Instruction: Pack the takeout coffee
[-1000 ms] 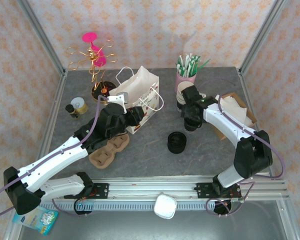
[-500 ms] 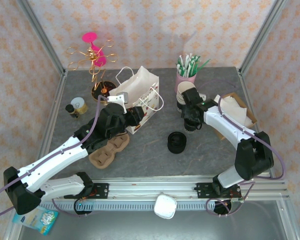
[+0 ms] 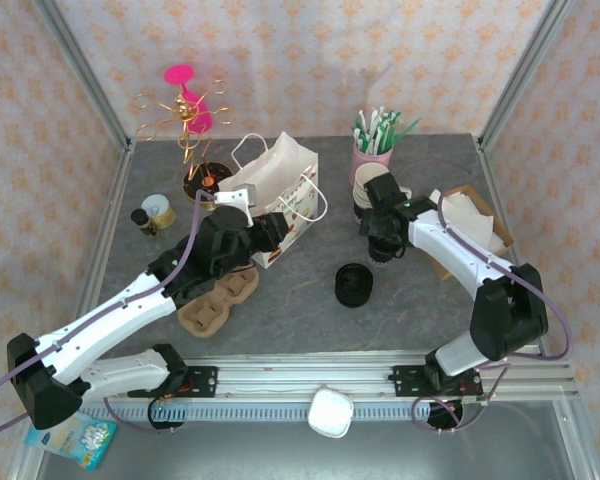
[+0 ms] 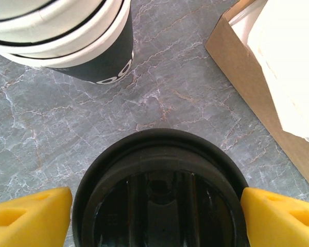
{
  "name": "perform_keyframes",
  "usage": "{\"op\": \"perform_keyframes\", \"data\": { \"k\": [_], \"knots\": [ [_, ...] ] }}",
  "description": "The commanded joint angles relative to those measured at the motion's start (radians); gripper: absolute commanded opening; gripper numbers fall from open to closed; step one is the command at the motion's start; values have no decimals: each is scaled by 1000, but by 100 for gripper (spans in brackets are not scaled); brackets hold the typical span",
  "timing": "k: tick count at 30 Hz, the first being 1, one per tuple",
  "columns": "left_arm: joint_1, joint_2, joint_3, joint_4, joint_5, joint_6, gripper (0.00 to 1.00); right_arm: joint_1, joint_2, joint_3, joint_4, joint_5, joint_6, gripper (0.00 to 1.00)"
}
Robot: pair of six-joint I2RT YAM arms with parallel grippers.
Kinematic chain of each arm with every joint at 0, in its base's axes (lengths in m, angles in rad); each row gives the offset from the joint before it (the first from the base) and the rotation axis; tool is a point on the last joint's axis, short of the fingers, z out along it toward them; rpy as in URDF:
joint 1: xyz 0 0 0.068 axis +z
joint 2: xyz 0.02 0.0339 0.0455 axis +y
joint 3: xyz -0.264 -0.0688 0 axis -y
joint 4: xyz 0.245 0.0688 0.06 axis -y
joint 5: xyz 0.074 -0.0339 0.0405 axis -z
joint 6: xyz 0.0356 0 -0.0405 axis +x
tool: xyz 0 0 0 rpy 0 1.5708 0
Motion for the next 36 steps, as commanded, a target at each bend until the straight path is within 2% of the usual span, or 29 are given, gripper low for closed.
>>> {"op": "perform_keyframes", "data": {
  "k": [1, 8, 11, 19, 28, 36],
  "knots": [
    [5, -4, 31, -20, -22, 16, 33, -10, -22, 43, -43, 35, 21, 85],
    [5, -12, 25, -21, -26, 19, 33, -39, -4, 36, -16, 26, 59, 79],
    [5, -14, 25, -23, -33, 23, 33, -39, 12, 28, -1, -5, 55, 71],
    [6, -11, 27, -21, -30, 23, 33, -34, 29, -15, -7, -15, 41, 67],
    [6, -6, 37, -21, -26, 23, 33, -23, 38, -59, -7, -6, 28, 68],
    [6, -10, 59, -34, -25, 28, 33, -21, -17, 44, -43, -12, 37, 82]
  ]
}}
